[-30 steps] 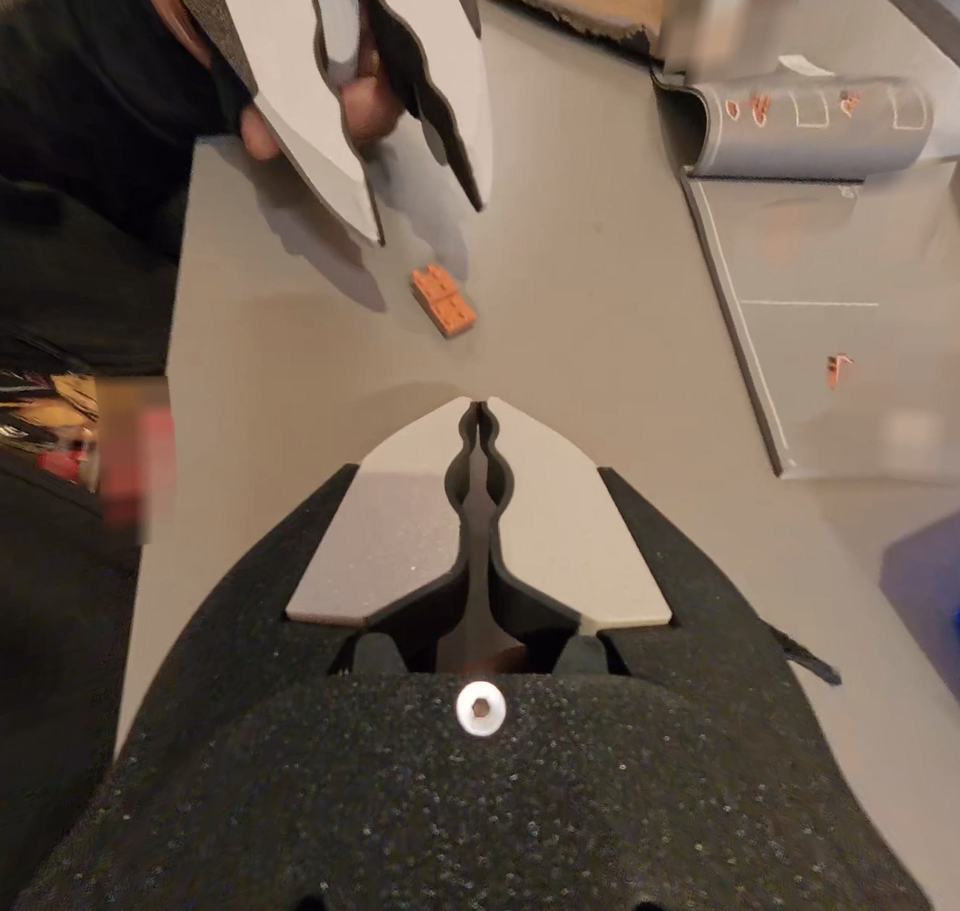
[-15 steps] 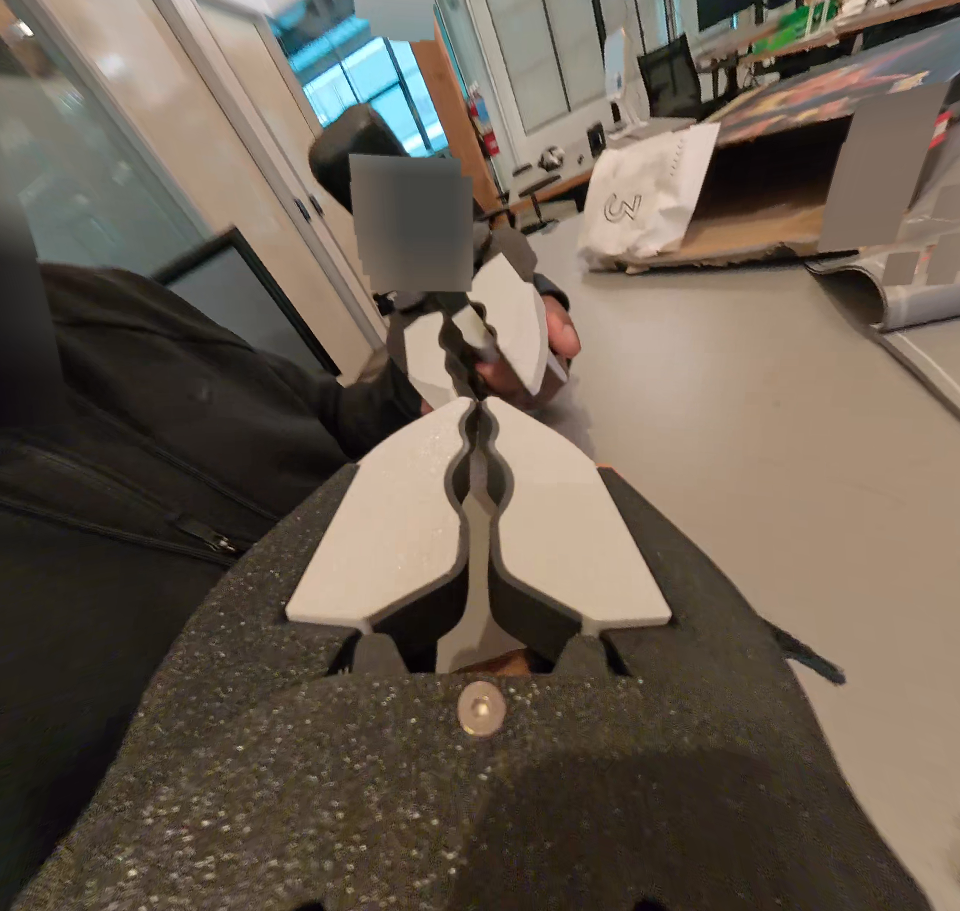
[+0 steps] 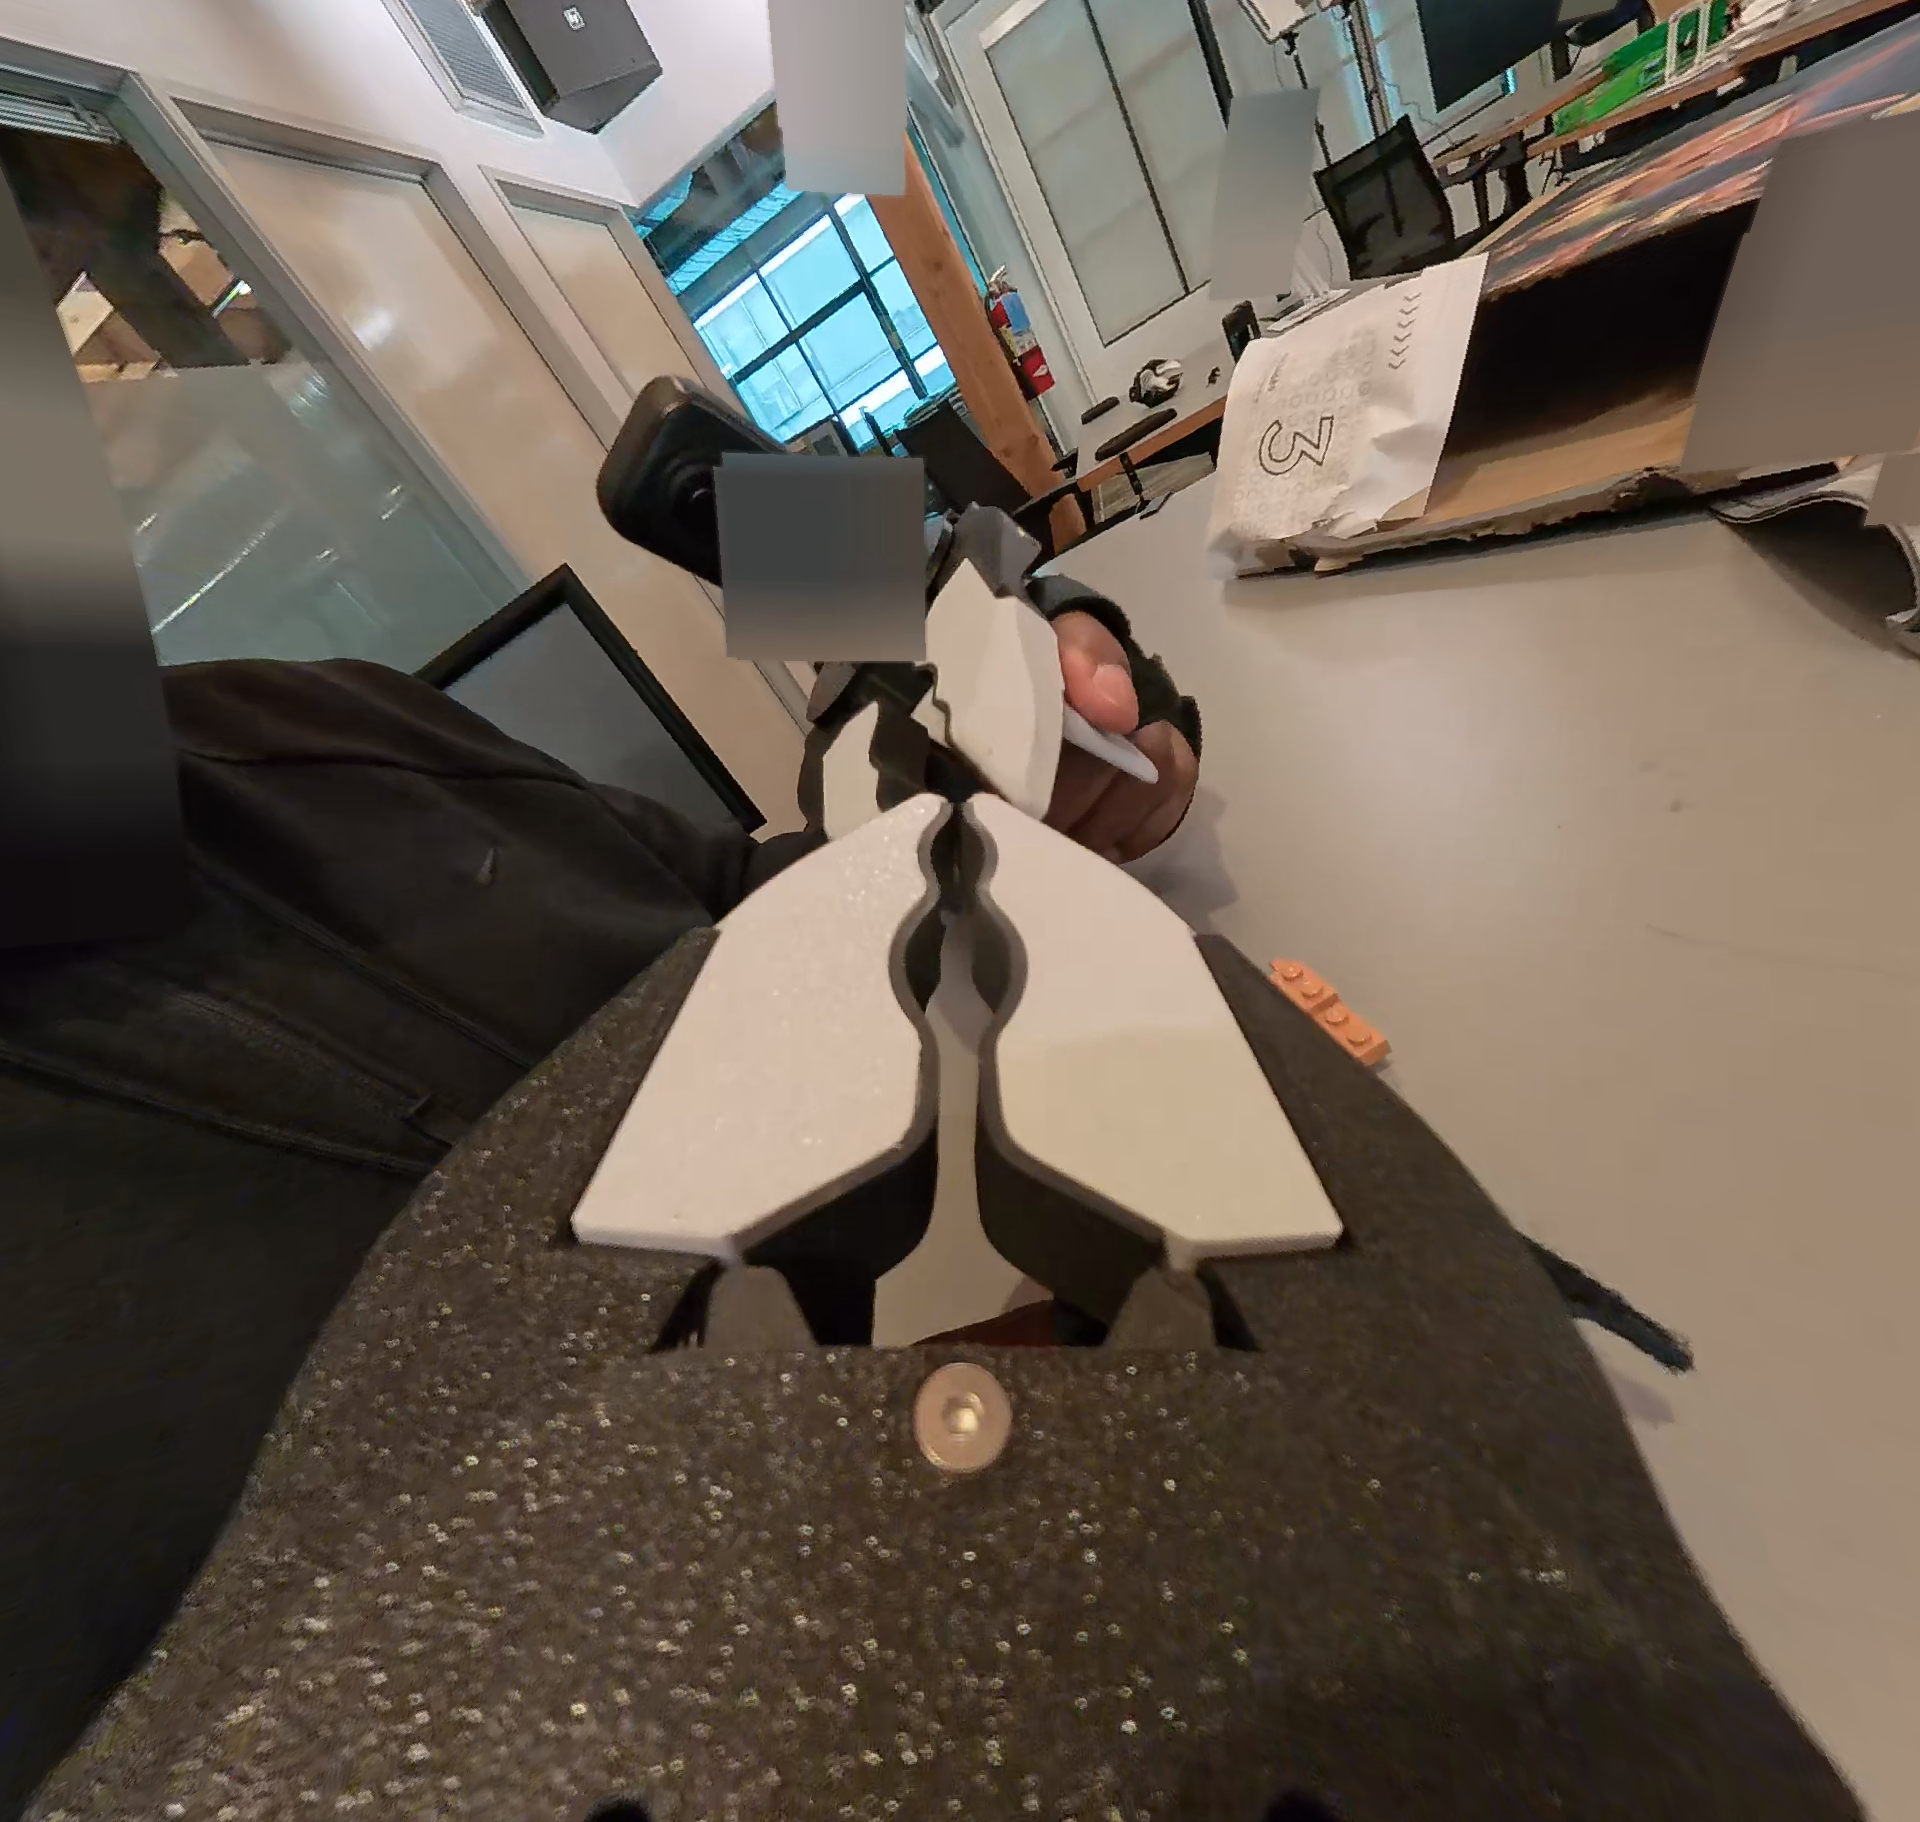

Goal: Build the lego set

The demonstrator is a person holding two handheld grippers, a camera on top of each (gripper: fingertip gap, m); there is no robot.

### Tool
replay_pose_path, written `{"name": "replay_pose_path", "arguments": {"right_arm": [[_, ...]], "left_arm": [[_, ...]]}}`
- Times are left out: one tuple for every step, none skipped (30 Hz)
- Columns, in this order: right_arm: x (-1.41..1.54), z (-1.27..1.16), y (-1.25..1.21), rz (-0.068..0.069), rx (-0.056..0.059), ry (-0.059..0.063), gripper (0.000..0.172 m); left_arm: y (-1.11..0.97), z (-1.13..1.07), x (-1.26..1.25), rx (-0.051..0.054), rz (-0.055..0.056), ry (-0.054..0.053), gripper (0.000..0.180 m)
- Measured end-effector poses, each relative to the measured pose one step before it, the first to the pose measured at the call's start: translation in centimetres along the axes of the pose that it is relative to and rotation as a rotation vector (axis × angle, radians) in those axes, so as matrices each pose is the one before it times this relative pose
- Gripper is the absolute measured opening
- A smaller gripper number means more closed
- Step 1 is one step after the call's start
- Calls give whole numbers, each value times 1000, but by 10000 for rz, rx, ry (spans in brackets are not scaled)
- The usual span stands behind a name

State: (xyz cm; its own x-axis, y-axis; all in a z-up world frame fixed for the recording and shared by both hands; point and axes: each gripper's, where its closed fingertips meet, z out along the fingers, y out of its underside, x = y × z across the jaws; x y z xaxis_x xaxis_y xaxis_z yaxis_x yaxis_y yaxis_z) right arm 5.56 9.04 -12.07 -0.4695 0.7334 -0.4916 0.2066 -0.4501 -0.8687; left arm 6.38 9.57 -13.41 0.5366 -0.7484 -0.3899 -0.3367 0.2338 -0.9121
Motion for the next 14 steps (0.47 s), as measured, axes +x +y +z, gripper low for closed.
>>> {"name": "replay_pose_path", "arguments": {"right_arm": [[95, -12, 10, 26, 4, 46, 0], [107, 6, 6, 41, 3, 56, 0], [240, -9, 15, 61, -4, 123, 0], [343, -7, 41, 100, -29, 185, 0], [289, 2, 41, 88, -41, 147, 0], [340, -26, 30, -2, -49, 220, 0], [452, -83, 9, -83, -36, 332, 0], [567, -148, -41, -132, -4, 429, 0], [567, -213, -117, -148, 68, 450, 0], [541, -286, -200, -124, 135, 433, 0], [471, -293, -100, -106, 65, 368, 0], [350, -285, 26, -137, -19, 287, 0], [256, -287, 113, -214, -92, 252, 0], [252, -291, 317, -354, -234, 290, 0]], "left_arm": [[114, 63, 42, -74, 23, 8, 17], [166, 66, 41, -109, -17, 27, 15], [199, 78, 32, -119, -47, 27, 14], [307, 99, -86, -177, -62, -48, 14], [501, 123, -232, -280, -55, -143, 14], [701, 138, -344, -405, -31, -208, 16], [799, 132, -441, -462, -2, -282, 16], [759, 88, -537, -432, 15, -357, 16], [487, 0, -408, -270, 41, -315, 17], [146, -64, -161, -52, 67, -178, 17], [-44, -132, 52, 72, 60, -52, 17], [-62, -130, 167, 86, 63, 21, 17], [4, -129, 243, 34, 99, 64, 17], [66, -97, 255, -17, 137, 69, 17]]}}
